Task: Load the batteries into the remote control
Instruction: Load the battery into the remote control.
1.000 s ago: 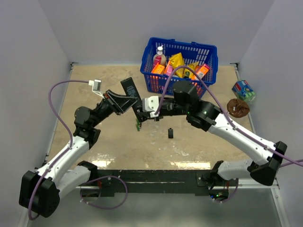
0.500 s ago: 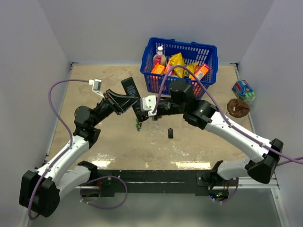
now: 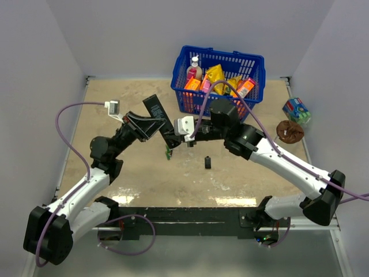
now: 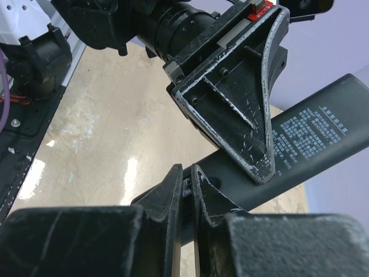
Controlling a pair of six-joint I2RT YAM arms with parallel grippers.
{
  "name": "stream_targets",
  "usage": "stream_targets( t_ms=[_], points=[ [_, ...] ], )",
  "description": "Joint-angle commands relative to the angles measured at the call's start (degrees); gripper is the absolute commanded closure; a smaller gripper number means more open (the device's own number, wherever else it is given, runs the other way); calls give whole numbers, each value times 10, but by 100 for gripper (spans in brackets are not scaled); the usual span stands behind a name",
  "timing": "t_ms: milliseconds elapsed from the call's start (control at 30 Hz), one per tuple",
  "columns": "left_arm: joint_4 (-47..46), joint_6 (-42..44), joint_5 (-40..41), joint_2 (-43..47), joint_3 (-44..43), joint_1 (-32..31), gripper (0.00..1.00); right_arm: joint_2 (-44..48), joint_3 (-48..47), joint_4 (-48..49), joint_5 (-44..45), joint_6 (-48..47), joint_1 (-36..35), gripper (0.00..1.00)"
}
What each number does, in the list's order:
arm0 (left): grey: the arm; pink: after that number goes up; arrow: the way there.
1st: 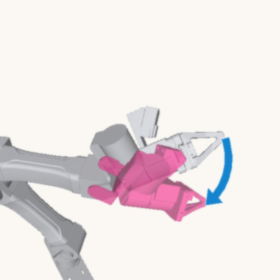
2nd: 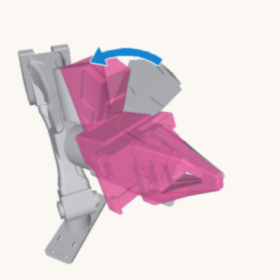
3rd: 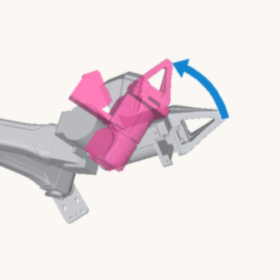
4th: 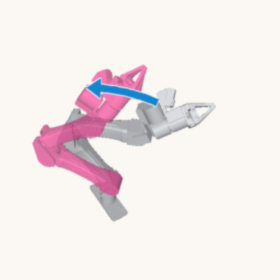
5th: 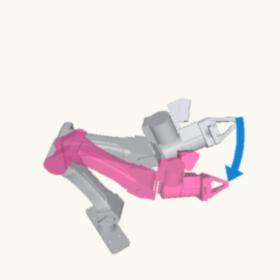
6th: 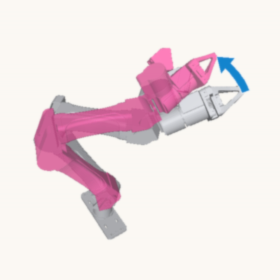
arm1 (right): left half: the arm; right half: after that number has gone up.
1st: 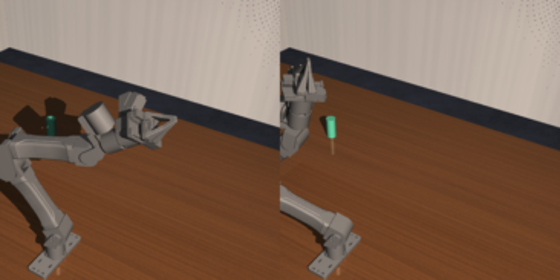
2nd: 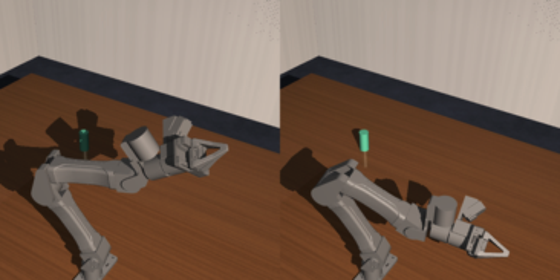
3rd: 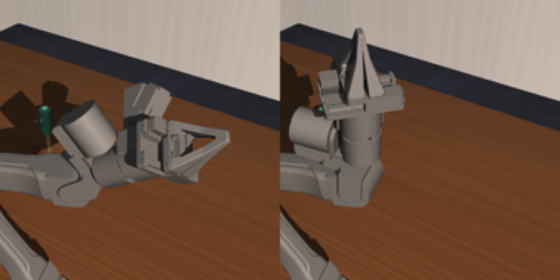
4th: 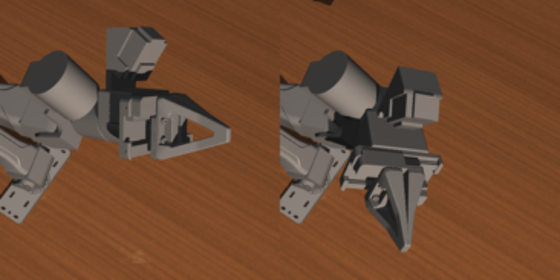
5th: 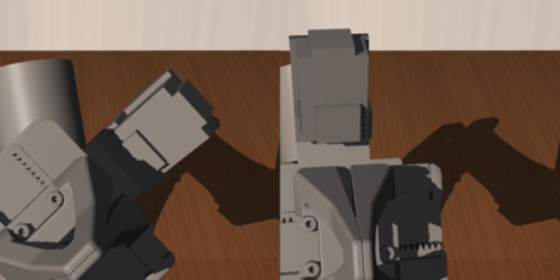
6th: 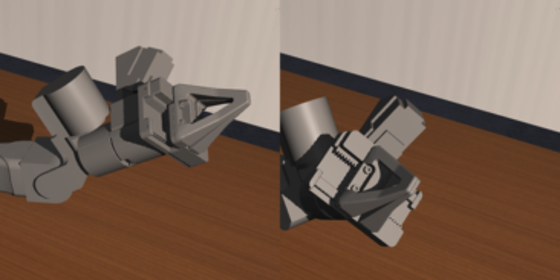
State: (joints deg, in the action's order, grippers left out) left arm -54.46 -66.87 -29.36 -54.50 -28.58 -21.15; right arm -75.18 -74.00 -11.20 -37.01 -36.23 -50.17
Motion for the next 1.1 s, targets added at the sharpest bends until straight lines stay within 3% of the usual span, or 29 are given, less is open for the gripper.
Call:
stream_targets(
  t_ms=[0,167,533,867,1067],
  points=[
    [-163,-55,60,26,-11,-3,100,2,39,-21,-3,34,1,90],
    [-205,-72,72,24,-17,-3,100,6,67,-13,8,43,1,91],
    [-202,-66,50,32,-50,-3,100,7,109,-7,80,53,5,93],
    [-226,-84,49,25,-59,-3,100,-8,141,24,142,56,5,79],
    [-227,-80,49,21,-57,-2,100,-17,148,55,113,89,4,73]
  ],
)
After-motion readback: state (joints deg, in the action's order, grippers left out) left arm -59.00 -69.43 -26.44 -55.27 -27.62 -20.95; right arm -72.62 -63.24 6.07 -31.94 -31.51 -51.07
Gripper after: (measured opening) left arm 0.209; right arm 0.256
